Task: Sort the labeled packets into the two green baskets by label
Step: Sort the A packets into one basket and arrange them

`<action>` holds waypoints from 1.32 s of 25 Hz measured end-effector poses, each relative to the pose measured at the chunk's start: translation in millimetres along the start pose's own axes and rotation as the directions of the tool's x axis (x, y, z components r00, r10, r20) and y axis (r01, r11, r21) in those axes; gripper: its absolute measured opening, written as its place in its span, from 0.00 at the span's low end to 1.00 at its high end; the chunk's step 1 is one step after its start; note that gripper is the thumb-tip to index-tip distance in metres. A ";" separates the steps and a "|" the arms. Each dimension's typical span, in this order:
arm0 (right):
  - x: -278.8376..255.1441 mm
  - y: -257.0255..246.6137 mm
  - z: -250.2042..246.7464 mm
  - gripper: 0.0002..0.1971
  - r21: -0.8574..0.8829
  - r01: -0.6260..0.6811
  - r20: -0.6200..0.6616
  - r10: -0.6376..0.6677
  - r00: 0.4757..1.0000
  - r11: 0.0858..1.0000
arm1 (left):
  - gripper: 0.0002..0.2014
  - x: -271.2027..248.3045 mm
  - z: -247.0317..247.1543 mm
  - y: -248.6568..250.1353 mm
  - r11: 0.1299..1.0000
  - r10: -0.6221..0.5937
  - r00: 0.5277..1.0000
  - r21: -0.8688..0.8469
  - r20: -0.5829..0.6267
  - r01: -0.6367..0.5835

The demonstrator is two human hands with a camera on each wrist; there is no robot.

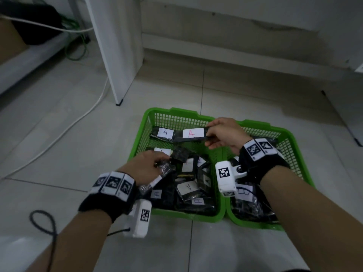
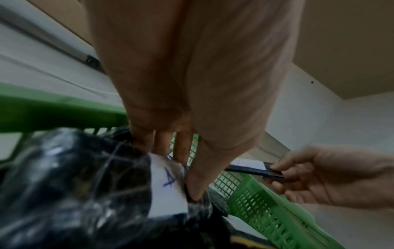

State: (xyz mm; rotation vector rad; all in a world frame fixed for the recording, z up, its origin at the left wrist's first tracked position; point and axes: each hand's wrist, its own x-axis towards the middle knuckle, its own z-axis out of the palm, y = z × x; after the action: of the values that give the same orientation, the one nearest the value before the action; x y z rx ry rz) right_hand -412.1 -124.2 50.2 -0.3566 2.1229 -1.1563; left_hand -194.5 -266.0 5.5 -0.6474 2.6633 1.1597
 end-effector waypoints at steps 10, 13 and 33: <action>28.2 -17.0 9.5 0.03 -0.588 0.034 -0.035 -0.068 0.997 0.808 | 0.15 96.4 -59.3 42.9 0.872 0.021 1.000 0.489 0.019 -0.027; 33.1 -25.4 15.9 0.04 -0.628 0.058 0.026 -0.054 0.998 0.776 | 0.17 136.5 -40.6 31.2 0.752 -0.132 0.961 0.656 0.244 -0.063; 38.4 2.6 82.2 0.10 -0.784 0.381 0.330 -0.191 0.925 0.490 | 0.16 118.6 -74.7 -21.1 0.561 0.158 0.987 0.825 -0.037 -0.059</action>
State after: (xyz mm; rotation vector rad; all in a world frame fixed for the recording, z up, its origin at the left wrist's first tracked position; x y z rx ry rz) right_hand -383.9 -194.9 0.8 -1.2646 2.3462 -0.0978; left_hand -289.3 -371.4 5.3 -0.3504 2.9076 -0.2306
